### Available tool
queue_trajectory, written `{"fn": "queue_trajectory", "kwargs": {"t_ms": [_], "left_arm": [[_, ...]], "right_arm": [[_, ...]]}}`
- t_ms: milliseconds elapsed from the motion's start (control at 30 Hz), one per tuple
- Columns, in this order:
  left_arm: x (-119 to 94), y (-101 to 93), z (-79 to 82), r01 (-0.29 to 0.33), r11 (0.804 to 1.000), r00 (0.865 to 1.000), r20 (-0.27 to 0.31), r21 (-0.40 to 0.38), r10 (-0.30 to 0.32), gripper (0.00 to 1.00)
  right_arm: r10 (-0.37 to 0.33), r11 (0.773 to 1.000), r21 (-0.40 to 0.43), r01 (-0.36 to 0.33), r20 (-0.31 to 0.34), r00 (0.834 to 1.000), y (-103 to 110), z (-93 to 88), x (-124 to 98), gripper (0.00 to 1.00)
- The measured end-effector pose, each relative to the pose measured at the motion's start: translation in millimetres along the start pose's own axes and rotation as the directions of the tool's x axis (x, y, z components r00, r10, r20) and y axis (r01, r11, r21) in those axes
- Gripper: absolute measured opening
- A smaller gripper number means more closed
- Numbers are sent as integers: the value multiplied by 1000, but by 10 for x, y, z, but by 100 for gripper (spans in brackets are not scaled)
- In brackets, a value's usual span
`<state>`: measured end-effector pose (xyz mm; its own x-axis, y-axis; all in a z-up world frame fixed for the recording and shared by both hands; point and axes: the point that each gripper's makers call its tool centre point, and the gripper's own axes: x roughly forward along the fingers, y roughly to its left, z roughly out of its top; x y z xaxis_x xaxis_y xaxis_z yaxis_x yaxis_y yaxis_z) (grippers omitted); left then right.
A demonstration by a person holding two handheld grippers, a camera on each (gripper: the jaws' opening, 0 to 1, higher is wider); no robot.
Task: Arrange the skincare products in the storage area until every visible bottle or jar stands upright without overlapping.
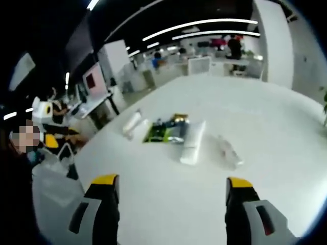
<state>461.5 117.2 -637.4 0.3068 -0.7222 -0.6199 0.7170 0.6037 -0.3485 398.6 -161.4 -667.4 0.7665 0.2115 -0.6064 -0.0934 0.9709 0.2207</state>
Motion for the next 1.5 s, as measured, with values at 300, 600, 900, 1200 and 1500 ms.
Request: {"fn": "queue_trajectory", "kwargs": {"t_ms": [300, 600, 900, 1200, 1500], "left_arm": [[74, 4, -4, 5, 1000, 1000, -26, 22, -5, 93], [119, 4, -20, 14, 1000, 999, -36, 18, -13, 93], [139, 89, -63, 4, 1000, 999, -43, 7, -4, 92], [182, 103, -34, 6, 1000, 999, -31, -3, -7, 91], [185, 165, -71, -1, 1000, 999, -34, -21, 1, 90]], "right_arm": [[22, 1000, -9, -22, -18, 1000, -65, 55, 203, 84], [16, 1000, 14, -16, -29, 999, -150, 146, 498, 82], [-13, 1000, 9, 14, -95, 995, -265, 199, 682, 79], [-18, 1000, -5, 17, -124, 992, -319, 336, 938, 75], [-13, 1000, 5, 14, -173, 985, -349, 370, 1243, 72]]}}
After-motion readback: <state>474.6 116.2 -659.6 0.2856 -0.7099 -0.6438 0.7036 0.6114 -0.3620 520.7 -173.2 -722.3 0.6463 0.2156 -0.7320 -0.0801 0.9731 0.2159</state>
